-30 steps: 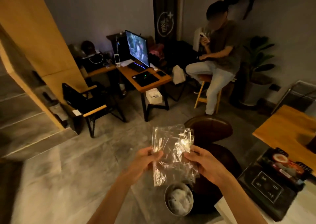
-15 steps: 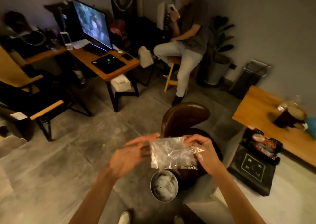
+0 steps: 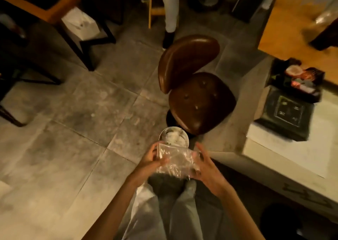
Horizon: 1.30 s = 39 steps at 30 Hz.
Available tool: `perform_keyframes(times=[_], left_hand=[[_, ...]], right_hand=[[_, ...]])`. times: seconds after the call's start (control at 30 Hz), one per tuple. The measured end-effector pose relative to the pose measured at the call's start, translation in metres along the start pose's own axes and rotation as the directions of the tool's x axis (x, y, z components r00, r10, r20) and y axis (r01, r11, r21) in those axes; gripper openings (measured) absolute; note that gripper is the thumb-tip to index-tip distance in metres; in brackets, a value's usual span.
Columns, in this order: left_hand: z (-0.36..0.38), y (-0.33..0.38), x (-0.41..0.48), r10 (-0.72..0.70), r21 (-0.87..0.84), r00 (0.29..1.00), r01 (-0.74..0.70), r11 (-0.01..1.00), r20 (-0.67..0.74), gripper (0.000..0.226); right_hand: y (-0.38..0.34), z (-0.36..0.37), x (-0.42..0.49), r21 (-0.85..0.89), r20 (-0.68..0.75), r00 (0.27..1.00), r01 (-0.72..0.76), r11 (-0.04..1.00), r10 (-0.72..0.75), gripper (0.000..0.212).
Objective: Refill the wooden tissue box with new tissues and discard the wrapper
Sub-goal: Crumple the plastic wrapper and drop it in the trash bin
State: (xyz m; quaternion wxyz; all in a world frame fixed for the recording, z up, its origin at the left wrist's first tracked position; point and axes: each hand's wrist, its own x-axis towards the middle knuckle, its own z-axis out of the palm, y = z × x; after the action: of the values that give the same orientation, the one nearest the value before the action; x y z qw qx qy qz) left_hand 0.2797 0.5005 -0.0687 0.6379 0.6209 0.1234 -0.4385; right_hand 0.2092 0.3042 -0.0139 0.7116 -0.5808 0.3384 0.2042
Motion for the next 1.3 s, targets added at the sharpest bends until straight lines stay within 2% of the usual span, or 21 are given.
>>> perform_keyframes(times=[0.1, 0.17, 0.23, 0.33, 0.47, 0.53, 0.6, 0.63, 0.67, 0.7, 0.77, 0.83, 0.87, 0.9, 0.97, 1.03, 1.13, 1.17, 1.23, 1.3], left_hand=[[-0.004, -0.057, 0.061, -0.11, -0.045, 0.994, 0.111, 0.993, 0.019, 0.059], [-0.008, -0.096, 0.116, -0.166, -0.079, 0.985, 0.163, 0.984, -0.047, 0.051], [-0.012, -0.132, 0.179, -0.179, -0.074, 0.973, 0.169, 0.983, -0.147, 0.044], [-0.019, -0.184, 0.274, -0.094, 0.034, 0.966, 0.106, 0.994, -0.241, 0.043], [-0.035, -0.246, 0.371, 0.134, 0.359, 0.929, -0.001, 0.933, -0.345, 0.055], [-0.043, -0.279, 0.41, 0.218, 0.613, 0.932, 0.005, 0.79, -0.29, 0.062], [-0.046, -0.306, 0.436, 0.258, 0.828, 0.941, 0.038, 0.559, -0.218, 0.069], [-0.046, -0.317, 0.443, 0.295, 0.892, 0.938, 0.032, 0.451, -0.183, 0.073], [-0.046, -0.325, 0.447, 0.333, 0.938, 0.932, 0.019, 0.345, -0.141, 0.078], [-0.046, -0.333, 0.451, 0.345, 0.958, 0.935, -0.017, 0.286, -0.086, 0.085], [-0.046, -0.345, 0.458, 0.345, 0.986, 0.938, -0.079, 0.146, 0.024, 0.097], [-0.046, -0.353, 0.463, 0.376, 0.989, 0.921, -0.135, 0.064, 0.101, 0.087], [-0.045, -0.355, 0.467, 0.396, 0.985, 0.911, -0.155, 0.072, 0.115, 0.08], [-0.044, -0.357, 0.471, 0.383, 0.982, 0.918, -0.158, 0.107, 0.106, 0.076], [-0.042, -0.361, 0.482, 0.236, 0.989, 0.966, -0.123, 0.079, 0.102, 0.072], [-0.037, -0.36, 0.489, 0.159, 0.994, 0.985, -0.083, 0.07, 0.071, 0.069], [-0.03, -0.361, 0.482, 0.142, 0.992, 0.989, -0.068, 0.11, 0.052, 0.066], [-0.031, -0.361, 0.478, 0.15, 0.992, 0.987, -0.076, 0.101, 0.061, 0.064], [-0.034, -0.352, 0.462, 0.298, 0.988, 0.947, -0.144, 0.058, 0.12, 0.062], [-0.04, -0.336, 0.442, 0.283, 0.974, 0.934, -0.229, 0.001, 0.219, 0.062]], right_hand=[[0.084, -0.021, 0.077, -0.164, -0.233, 0.971, 0.006, 0.986, -0.045, 0.057], [0.123, -0.026, 0.134, -0.206, -0.313, 0.948, -0.002, 0.978, -0.064, 0.054], [0.158, -0.032, 0.195, -0.269, -0.36, 0.92, 0.057, 0.962, -0.155, 0.049], [0.215, -0.037, 0.283, -0.418, -0.371, 0.886, 0.108, 0.902, -0.278, 0.047], [0.294, -0.05, 0.391, -0.621, -0.321, 0.83, 0.179, 0.763, -0.455, 0.055], [0.327, -0.06, 0.437, -0.745, -0.239, 0.83, 0.176, 0.643, -0.505, 0.056], [0.352, -0.067, 0.468, -0.845, -0.229, 0.835, 0.084, 0.528, -0.501, 0.053], [0.363, -0.069, 0.478, -0.909, -0.218, 0.813, 0.031, 0.415, -0.54, 0.053], [0.371, -0.069, 0.485, -0.955, -0.201, 0.793, -0.029, 0.294, -0.576, 0.054], [0.373, -0.065, 0.486, -0.972, -0.193, 0.781, -0.069, 0.224, -0.595, 0.056], [0.378, -0.055, 0.485, -0.993, -0.111, 0.772, -0.061, 0.101, -0.625, 0.06], [0.389, -0.05, 0.484, -0.998, -0.01, 0.783, -0.045, -0.04, -0.622, 0.062], [0.397, -0.053, 0.488, -0.995, 0.002, 0.795, -0.058, -0.08, -0.607, 0.063], [0.406, -0.057, 0.493, -0.991, -0.02, 0.805, -0.093, -0.093, -0.593, 0.064], [0.421, -0.066, 0.507, -0.985, -0.064, 0.833, -0.14, -0.097, -0.55, 0.064], [0.424, -0.069, 0.518, -0.981, -0.081, 0.874, -0.155, -0.119, -0.478, 0.066], [0.416, -0.061, 0.518, -0.978, -0.136, 0.89, -0.19, -0.083, -0.434, 0.07], [0.412, -0.057, 0.514, -0.979, -0.151, 0.893, -0.194, -0.059, -0.424, 0.072], [0.399, -0.051, 0.499, -0.986, -0.138, 0.891, -0.164, -0.023, -0.432, 0.071], [0.378, -0.046, 0.479, -0.992, -0.123, 0.909, -0.129, 0.012, -0.397, 0.073]])
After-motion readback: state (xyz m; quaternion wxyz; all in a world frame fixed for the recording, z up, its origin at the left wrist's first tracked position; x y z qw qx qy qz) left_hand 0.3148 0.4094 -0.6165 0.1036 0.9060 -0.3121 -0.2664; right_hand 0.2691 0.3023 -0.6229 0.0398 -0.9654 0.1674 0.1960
